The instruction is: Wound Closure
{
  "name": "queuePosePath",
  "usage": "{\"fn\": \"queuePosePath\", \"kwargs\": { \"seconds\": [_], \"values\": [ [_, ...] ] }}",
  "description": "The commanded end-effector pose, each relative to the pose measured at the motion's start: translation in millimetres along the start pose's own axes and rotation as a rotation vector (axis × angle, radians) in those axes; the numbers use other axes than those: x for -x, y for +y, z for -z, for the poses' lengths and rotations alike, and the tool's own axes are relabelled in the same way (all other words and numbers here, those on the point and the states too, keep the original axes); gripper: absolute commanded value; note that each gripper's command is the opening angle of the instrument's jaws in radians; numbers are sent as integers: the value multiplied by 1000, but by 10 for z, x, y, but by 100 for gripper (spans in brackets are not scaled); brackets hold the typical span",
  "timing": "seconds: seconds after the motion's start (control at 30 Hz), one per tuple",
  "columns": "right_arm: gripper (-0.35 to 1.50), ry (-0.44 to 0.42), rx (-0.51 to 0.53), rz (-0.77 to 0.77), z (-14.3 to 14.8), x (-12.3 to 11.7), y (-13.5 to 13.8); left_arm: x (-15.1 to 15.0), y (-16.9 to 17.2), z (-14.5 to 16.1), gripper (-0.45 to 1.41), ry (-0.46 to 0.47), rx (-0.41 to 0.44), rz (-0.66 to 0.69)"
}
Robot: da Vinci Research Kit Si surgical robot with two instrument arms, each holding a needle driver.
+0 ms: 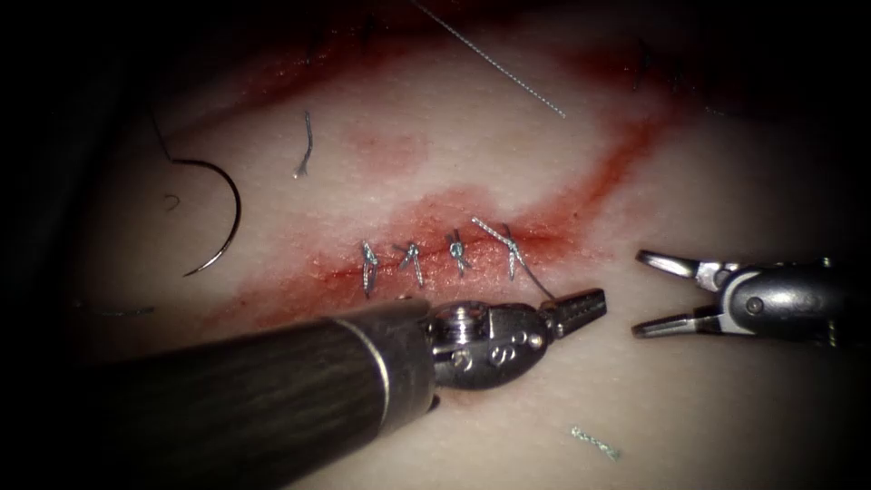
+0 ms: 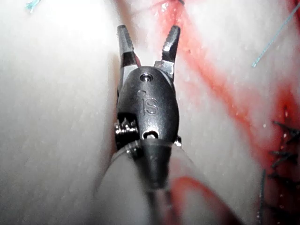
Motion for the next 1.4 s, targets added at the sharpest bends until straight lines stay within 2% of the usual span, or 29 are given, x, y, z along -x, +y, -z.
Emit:
{"fn": "queuePosePath", "kwargs": {
  "seconds": [0.03,0.13,0.23,0.4,0.6,0.9,1.07,1.4],
  "values": [
    [103,17,2,3,-16,8,-3,2,3,-8,-45,-1,-1,0],
    [111,107,-26,-4,-40,21,-9,4,4,-3,-45,-6,-4,-8],
    [111,145,-56,-9,-57,29,-14,6,4,1,-45,-9,-4,-9],
    [114,203,-32,-40,-82,32,-15,8,5,7,-45,-9,-7,-10],
    [118,205,-10,-48,-102,31,-17,6,4,9,-45,-13,-10,-8],
    [118,213,-17,-35,-133,28,-35,-1,4,13,-45,-15,-9,-6],
    [116,231,-46,-33,-143,26,-35,-1,5,12,-45,-16,-10,-7],
    [113,223,-32,-39,-148,23,-31,4,6,9,-45,-18,-10,-13]
  ]
}}
